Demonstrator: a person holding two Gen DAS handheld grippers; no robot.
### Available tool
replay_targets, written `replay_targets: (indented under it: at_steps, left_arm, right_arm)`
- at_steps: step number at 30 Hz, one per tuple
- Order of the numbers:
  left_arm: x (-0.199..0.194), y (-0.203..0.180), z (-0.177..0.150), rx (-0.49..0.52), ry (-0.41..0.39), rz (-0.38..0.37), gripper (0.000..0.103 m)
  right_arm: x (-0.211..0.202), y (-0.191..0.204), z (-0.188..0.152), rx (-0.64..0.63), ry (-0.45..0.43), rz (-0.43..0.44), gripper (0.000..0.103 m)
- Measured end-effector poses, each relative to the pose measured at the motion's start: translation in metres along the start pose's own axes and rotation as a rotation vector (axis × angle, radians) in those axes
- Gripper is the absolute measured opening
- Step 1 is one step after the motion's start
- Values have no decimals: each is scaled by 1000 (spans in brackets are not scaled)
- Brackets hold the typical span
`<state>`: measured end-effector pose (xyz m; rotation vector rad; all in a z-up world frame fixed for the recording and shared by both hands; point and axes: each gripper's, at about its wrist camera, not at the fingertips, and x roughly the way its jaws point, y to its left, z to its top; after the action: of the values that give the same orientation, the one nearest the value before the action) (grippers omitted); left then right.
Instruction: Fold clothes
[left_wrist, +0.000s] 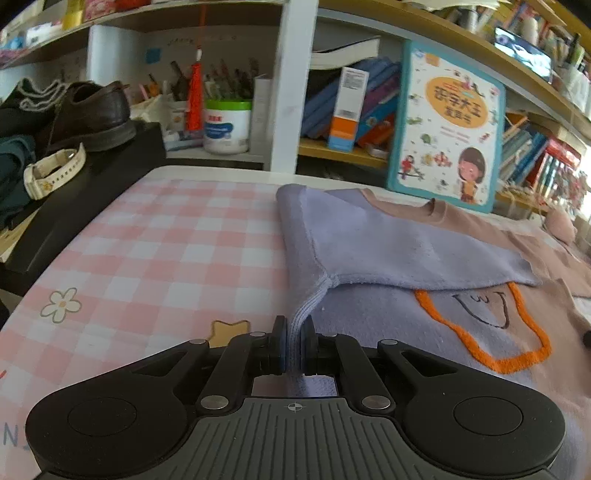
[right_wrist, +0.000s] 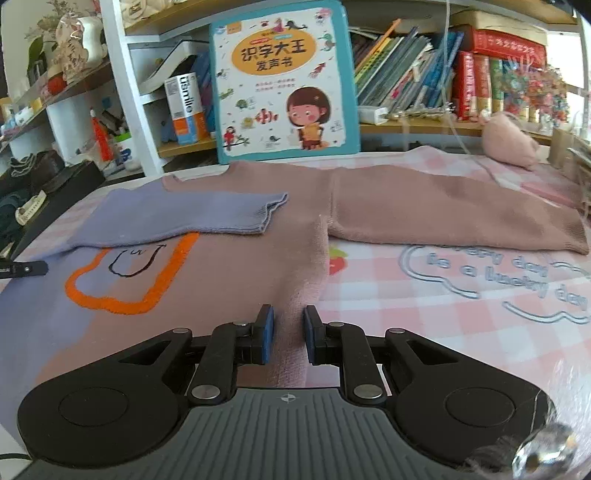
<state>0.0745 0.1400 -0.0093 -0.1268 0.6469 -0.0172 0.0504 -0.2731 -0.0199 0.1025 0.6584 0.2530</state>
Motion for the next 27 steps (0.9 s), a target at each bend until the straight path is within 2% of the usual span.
replay_targets:
  at_steps: [3, 4, 7, 9, 11, 14, 16, 19, 27]
  left_arm:
    - [2, 3, 0, -4, 0, -3, 8]
    - [2, 3, 0, 3, -3, 3, 12]
    - [-1, 0, -1, 28, -13, 15, 14]
    - [-6, -5, 1, 52, -26, 37, 18]
    - [-16, -12, 2, 91, -63, 68, 35]
    - [-32, -21, 5, 139, -132, 95, 57]
    - [-42, -28, 8, 152, -169, 63, 58]
    - [-47, -38, 12, 161, -187, -10, 61]
    - [-28, -69, 1, 200, -129, -121, 65]
  right_arm:
    - [4, 5, 0, -15, 2, -5, 16]
    - [4, 5, 0, -18, 3, -8, 16]
    - [4, 5, -1, -19, 3, -13, 20]
    - [2, 5, -2, -16, 1, -20, 25]
    - [-1, 4, -3, -10, -9, -24, 39]
    - [-7, 3, -2, -12, -33, -44, 49]
    - [-11, 3, -1, -16, -51, -62, 55]
    - [-15, 1, 2, -15, -65, -78, 56]
    - [-18, -4, 3, -11, -71, -105, 60]
